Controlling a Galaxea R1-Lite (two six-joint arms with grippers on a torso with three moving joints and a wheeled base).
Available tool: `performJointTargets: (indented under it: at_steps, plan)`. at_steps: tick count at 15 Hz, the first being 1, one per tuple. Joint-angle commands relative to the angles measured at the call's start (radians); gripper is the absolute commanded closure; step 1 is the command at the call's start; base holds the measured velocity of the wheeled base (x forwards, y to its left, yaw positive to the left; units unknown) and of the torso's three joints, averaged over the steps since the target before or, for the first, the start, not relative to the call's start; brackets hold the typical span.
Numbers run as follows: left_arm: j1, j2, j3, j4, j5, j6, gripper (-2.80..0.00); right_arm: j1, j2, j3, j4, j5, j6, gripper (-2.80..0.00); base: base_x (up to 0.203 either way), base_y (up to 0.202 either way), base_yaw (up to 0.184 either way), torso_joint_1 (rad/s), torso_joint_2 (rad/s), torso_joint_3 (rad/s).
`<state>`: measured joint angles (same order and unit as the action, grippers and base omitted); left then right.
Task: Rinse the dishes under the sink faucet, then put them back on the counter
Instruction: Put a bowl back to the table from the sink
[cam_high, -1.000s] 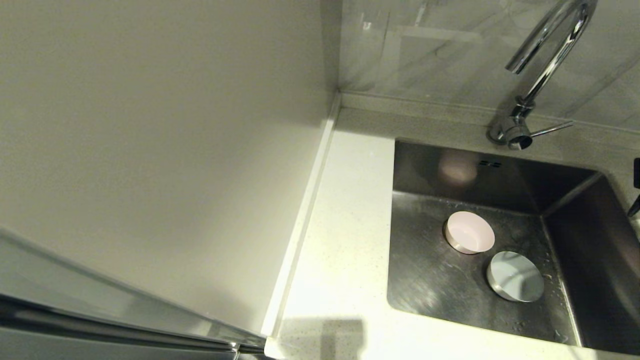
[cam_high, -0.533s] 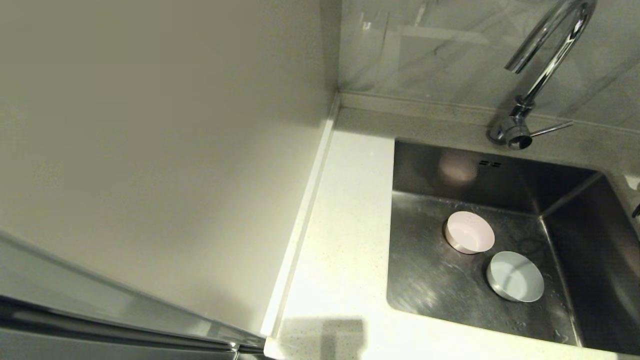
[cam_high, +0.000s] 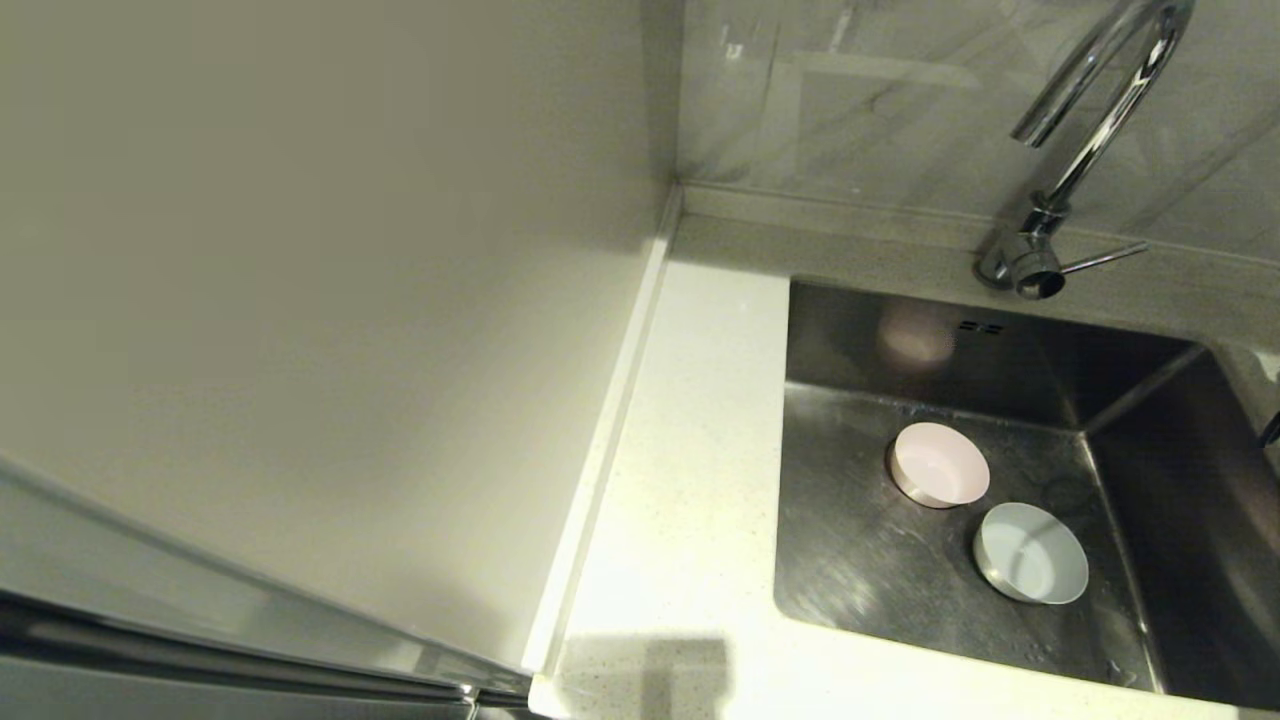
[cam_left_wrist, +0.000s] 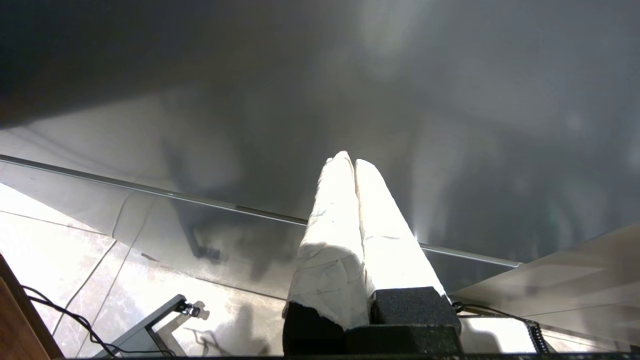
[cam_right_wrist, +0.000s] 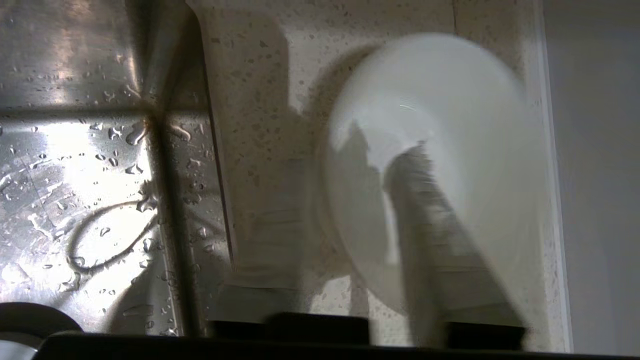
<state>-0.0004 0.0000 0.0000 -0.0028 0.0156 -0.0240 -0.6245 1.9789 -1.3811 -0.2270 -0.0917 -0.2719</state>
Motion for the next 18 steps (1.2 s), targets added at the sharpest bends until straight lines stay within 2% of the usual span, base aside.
performJointTargets:
  at_steps: [1, 4, 6, 10, 14, 18]
  plan:
    - [-0.001, -0.003, 0.0, 0.0, 0.001, -0.001, 0.0, -0.001, -0.008, -0.003, -0.003, 0.0, 0.001, -2.8, 0.0, 0.0, 0.0, 0.0, 0.0, 0.0]
    - [0.0, -0.003, 0.0, 0.0, 0.0, -0.001, 0.0, -0.001, -0.058, -0.01, -0.002, 0.012, 0.006, -2.8, 0.0, 0.0, 0.0, 0.0, 0.0, 0.0]
    - [0.0, -0.003, 0.0, 0.0, 0.001, -0.001, 0.0, 0.014, -0.134, 0.002, 0.038, 0.07, 0.007, -2.8, 0.0, 0.0, 0.0, 0.0, 0.0, 0.0]
    - [-0.001, -0.003, 0.0, 0.0, 0.001, -0.001, 0.0, 0.193, -0.259, 0.033, 0.166, 0.117, 0.081, -2.8, 0.0, 0.0, 0.0, 0.0, 0.0, 0.0]
    - [0.0, -0.003, 0.0, 0.0, 0.0, -0.001, 0.0, 0.381, -0.282, 0.194, 0.198, 0.077, 0.097, -2.8, 0.0, 0.0, 0.0, 0.0, 0.0, 0.0]
    - [0.0, -0.003, 0.0, 0.0, 0.0, -0.001, 0.0, 0.429, -0.142, 0.256, 0.191, 0.02, 0.11, -2.8, 0.0, 0.0, 0.0, 0.0, 0.0, 0.0]
